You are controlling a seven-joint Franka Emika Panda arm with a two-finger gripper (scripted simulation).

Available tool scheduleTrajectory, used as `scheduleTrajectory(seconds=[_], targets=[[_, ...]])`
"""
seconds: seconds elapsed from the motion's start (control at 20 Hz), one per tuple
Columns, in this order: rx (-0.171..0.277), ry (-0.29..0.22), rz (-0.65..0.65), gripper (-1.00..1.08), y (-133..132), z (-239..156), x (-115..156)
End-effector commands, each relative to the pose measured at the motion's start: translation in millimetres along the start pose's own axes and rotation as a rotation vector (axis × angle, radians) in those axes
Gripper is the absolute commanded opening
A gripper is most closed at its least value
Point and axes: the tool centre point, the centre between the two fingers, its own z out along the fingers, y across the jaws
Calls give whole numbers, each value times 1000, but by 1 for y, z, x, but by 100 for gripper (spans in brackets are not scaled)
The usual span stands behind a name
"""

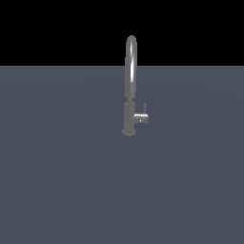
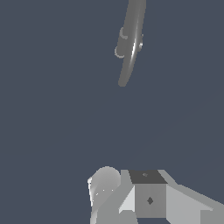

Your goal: Turn on the faucet by rotating a designated handle.

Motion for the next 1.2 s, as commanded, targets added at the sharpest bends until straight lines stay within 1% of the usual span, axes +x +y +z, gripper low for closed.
scheduleTrajectory(seconds=[0.0, 0.3, 0.6, 0.85, 1.15], targets=[[0, 0, 0, -100, 0, 0, 0], [11, -10, 11, -100, 0, 0, 5], [45, -41, 44, -100, -1, 1, 20], [92, -83, 89, -100, 0, 3, 41], [169, -152, 163, -100, 2, 9, 74]])
